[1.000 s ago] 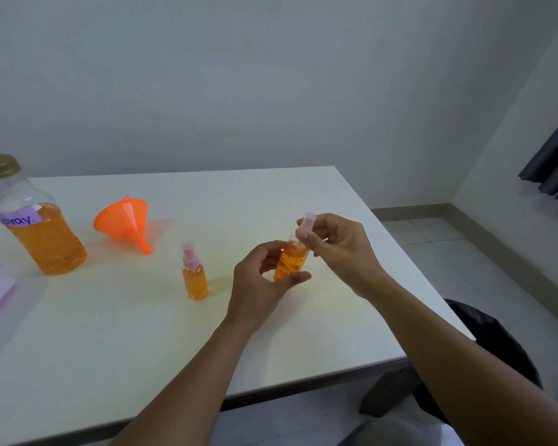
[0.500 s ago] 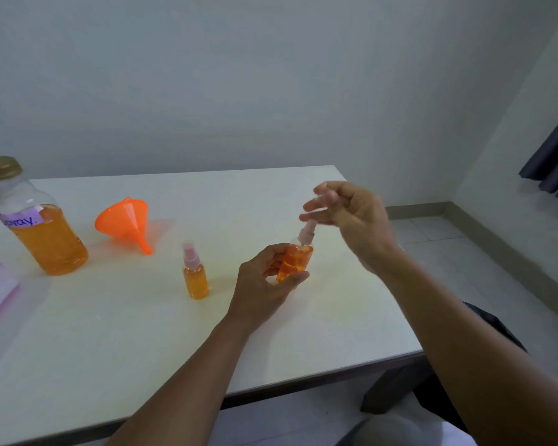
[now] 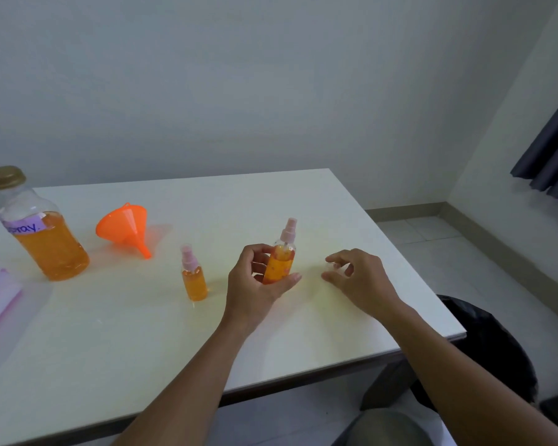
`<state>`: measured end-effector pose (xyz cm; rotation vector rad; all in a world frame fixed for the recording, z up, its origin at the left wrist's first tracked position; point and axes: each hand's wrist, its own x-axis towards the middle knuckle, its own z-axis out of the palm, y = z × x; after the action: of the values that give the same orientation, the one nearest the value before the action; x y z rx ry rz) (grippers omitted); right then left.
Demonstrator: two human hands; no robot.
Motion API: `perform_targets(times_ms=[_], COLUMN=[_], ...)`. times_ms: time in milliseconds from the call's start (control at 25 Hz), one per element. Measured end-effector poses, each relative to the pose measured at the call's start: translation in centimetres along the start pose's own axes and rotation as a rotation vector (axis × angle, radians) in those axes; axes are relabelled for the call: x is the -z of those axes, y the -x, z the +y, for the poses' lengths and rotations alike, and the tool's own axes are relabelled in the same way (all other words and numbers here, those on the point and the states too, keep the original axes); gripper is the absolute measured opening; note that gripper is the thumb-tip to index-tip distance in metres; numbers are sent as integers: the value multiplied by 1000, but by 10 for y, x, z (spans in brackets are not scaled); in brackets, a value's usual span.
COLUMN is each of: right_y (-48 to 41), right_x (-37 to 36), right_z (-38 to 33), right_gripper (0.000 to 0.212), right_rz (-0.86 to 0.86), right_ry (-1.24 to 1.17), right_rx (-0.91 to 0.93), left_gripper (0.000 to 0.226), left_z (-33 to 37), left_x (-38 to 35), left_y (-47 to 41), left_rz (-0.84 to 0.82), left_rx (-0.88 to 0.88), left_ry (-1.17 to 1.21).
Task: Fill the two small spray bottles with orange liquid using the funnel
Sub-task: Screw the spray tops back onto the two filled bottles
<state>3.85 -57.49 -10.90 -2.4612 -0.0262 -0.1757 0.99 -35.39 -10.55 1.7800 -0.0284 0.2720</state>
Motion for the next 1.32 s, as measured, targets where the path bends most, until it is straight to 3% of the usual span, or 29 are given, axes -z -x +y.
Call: perform_targets(times_ms=[200,360,400,560,760,840,920,1000,1200,1320], right_y=[-1,8,12,20,-1,-8,-12,-11,-2,-2], right_x=[0,9,11,7,15,26,34,36,14,4], right_z=[2,-32,-48,-97,-99,-95,-90,-84,-70,-71], right_gripper=[32,32,35,71,61,60,52,45,45,59], right_rz=[-22,351,366,117,124,153,172,159,92,70], right_ry=[-19,-198,-289,-479,-575,-557,-474,-338,-29,35], right_rx=[-14,156,192,80,47,77,101,159,281,278], left_gripper=[58,55,55,56,76,67,47,41,46,47], left_z=[5,9,10,15,9,-2,-14,-22,-27,-28], left_x=[-1,-7,-9,-20,-8,6,20,29,33,32], left_y=[5,5,5,5,12,15,20,26,32,32], left_rz=[35,104,118,181,88,-17,-115,-176,-172,-171], left_rx=[-28,-64,-72,-139,-127,-92,-153,-203,-106,-88], left_ry=[2,-14,-21,10,-83,-266,-556,-765,-827,-859])
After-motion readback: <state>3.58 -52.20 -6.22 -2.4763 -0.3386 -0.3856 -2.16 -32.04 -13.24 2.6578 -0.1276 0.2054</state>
